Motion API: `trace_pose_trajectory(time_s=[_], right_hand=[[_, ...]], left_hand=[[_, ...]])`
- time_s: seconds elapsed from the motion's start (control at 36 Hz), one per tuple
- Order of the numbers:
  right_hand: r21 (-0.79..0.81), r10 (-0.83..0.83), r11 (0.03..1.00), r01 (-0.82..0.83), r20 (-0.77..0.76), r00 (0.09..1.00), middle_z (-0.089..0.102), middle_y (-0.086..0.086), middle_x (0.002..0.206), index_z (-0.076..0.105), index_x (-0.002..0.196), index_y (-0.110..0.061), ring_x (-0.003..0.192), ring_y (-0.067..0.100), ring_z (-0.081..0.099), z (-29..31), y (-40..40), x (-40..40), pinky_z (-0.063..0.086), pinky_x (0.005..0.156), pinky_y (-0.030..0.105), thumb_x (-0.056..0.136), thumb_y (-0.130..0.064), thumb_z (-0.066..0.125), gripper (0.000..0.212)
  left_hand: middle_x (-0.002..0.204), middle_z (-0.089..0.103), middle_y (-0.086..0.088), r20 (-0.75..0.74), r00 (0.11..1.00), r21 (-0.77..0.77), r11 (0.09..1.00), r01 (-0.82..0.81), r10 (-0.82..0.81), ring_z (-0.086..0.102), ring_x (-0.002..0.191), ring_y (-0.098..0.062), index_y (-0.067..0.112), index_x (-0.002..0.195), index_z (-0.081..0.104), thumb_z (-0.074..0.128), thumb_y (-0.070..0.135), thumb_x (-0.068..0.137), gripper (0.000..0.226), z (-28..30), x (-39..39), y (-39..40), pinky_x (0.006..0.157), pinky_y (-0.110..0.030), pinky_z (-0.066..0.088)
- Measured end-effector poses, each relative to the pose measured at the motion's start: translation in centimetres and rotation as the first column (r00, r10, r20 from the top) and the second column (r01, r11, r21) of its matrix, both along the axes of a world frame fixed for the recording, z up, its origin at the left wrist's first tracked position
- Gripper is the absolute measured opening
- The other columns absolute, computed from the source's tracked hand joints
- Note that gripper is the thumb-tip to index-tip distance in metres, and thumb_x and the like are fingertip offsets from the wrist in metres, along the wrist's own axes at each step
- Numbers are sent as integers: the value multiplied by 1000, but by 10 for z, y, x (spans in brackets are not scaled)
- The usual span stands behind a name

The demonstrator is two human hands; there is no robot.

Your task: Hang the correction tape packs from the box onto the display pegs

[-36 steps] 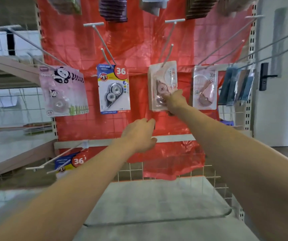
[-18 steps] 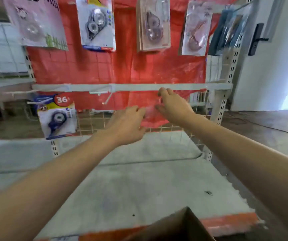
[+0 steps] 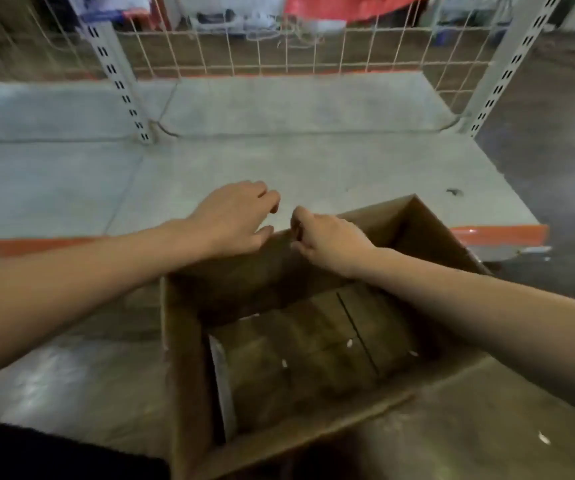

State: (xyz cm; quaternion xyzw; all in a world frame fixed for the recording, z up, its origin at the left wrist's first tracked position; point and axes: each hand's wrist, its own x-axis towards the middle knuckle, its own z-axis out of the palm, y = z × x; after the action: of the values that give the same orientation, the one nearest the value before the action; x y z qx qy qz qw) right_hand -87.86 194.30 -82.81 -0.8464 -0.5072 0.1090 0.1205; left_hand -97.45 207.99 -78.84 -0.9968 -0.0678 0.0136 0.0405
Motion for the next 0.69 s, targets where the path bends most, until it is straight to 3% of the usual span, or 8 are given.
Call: trace_pose_trajectory(time_s=[0.06,0.14,0.25,0.36,0.44,0.61,0.69], right_hand=[[5,-15,1000,16,-76,997,63,7,91,27,135,-10,86,27,65,-17,3,-17,52,69,40,97,-24,52,48],[97,-19,995,29,-99,995,57,0,81,30,131,-8,73,22,62,-30,11,-28,50,63,36,97,-19,51,42],[153,78,986,-72,-32,996,53,0,94,33,130,-7,73,21,58,-38,7,-36,50,61,37,96,-16,51,39],[47,250,967,-249,-18,968,53,4,116,37,128,-10,81,22,63,-52,2,-57,55,63,36,96,-20,51,36],[-64,331,939,-337,-93,939,52,5,121,42,124,-12,91,23,62,-64,6,-71,53,70,34,97,-23,50,30],[-265,296,894,-362,-259,919,55,13,120,51,117,-7,106,30,56,-78,31,-89,45,82,37,99,-24,48,25],[-377,269,852,-363,-280,922,56,15,121,53,120,-6,108,31,56,-92,41,-100,43,79,33,100,-29,47,31]], left_hand=[[118,53,-10,-80,996,23,999,32,-30,51,111,-28,13,121,50,52,33,93,35,-11,-14,-1,88,-39,43],[113,54,-13,-107,991,42,995,85,-80,53,104,-30,10,117,50,52,31,91,34,-20,-32,5,86,-41,45],[109,54,-15,-71,991,26,993,113,-111,53,99,-31,7,116,50,55,28,89,34,-26,-45,17,81,-43,47],[110,54,-14,-66,990,13,992,123,-122,52,95,-29,9,121,45,57,29,88,40,-36,-52,24,79,-40,47],[112,53,-14,-49,989,1,990,140,-139,52,95,-29,8,124,43,56,28,89,43,-41,-54,26,78,-38,43],[119,52,-13,-87,987,-21,991,132,-133,53,102,-30,9,133,35,56,29,90,52,-47,-58,31,83,-41,46],[121,50,-13,-106,988,-30,993,114,-116,52,105,-31,9,137,32,56,30,89,57,-51,-64,35,84,-43,47]])
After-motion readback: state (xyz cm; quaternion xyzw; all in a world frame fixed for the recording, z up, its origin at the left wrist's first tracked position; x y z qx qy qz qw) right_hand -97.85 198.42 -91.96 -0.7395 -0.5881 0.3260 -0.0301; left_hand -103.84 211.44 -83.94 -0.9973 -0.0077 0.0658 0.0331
